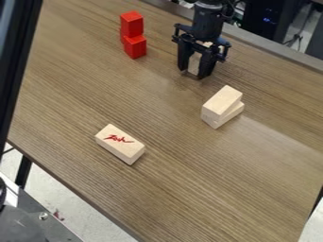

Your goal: Put the arch on the table

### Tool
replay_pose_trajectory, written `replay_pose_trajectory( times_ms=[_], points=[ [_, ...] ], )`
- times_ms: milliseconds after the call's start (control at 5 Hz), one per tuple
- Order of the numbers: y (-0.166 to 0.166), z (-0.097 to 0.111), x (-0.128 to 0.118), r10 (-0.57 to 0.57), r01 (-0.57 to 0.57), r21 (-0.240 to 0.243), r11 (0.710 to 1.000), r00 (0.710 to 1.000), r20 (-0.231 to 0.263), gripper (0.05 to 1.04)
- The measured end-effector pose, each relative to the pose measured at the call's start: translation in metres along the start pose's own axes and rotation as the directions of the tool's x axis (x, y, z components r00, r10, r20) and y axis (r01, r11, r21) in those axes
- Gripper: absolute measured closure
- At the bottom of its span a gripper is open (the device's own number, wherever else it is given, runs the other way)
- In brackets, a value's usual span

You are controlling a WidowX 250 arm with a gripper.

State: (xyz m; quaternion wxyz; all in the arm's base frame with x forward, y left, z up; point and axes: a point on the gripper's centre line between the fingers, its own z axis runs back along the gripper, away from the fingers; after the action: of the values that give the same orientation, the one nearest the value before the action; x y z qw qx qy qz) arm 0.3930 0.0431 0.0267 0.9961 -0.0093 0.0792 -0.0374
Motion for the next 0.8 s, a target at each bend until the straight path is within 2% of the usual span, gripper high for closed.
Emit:
replay_pose_trajectory(
  times_ms=[200, 400, 600, 800],
  points=[
    [0.007, -0.002, -0.005, 0.003, -0.003, -0.015, 1.000, 1.000, -0.019, 0.161],
    [0.006, -0.001, -0.006, 0.015, -0.015, -0.042, 0.999, 1.000, -0.017, 0.083],
    [0.006, 0.004, -0.010, 0.024, -0.025, -0.065, 0.998, 1.000, -0.007, 0.082],
    [0.006, 0.026, -0.023, 0.028, -0.023, -0.101, 0.995, 0.998, 0.048, 0.082]
  ],
)
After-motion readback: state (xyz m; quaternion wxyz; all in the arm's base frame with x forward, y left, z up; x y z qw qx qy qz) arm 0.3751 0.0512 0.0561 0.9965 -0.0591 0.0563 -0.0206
